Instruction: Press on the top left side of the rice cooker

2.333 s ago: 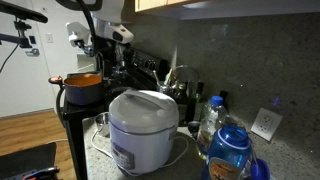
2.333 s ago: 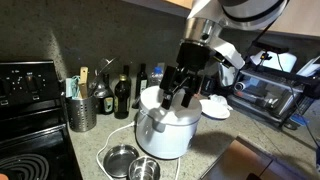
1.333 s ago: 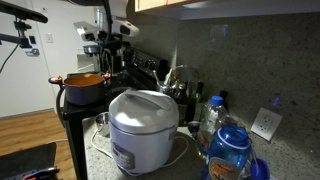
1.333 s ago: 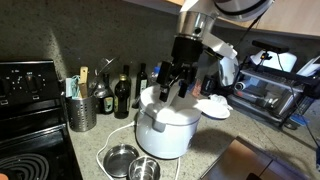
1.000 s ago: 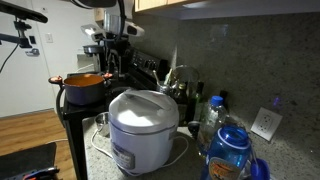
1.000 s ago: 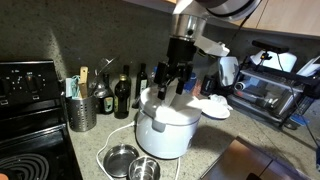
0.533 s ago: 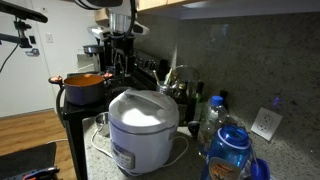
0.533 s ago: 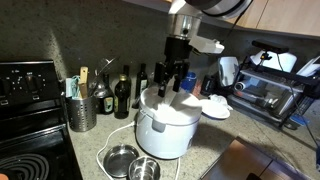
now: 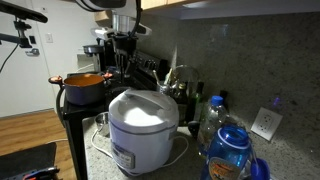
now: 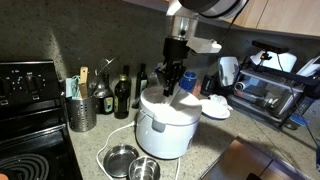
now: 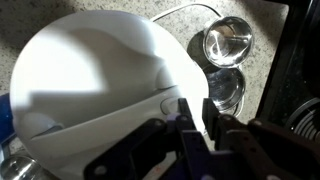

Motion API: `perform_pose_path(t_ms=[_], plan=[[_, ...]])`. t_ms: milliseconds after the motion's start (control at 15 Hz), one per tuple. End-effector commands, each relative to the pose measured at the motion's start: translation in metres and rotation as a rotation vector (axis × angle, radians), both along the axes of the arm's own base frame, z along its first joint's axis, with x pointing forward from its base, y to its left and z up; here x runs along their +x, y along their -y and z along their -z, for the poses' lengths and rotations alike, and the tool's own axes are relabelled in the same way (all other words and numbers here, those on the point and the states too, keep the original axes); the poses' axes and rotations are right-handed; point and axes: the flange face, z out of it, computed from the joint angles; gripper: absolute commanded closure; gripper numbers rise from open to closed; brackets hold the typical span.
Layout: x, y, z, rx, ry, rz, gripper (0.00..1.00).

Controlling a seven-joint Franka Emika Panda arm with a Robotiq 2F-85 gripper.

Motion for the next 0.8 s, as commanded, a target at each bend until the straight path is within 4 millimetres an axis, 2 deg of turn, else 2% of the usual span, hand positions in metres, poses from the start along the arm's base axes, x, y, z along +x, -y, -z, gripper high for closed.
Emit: perform_pose_path(t_ms=[0, 733], plan=[[0.007, -0.005, 0.000, -0.030, -0.026, -0.004, 1.00], [0.017, -0.005, 0.008, -0.088, -0.032, -0.016, 1.00]])
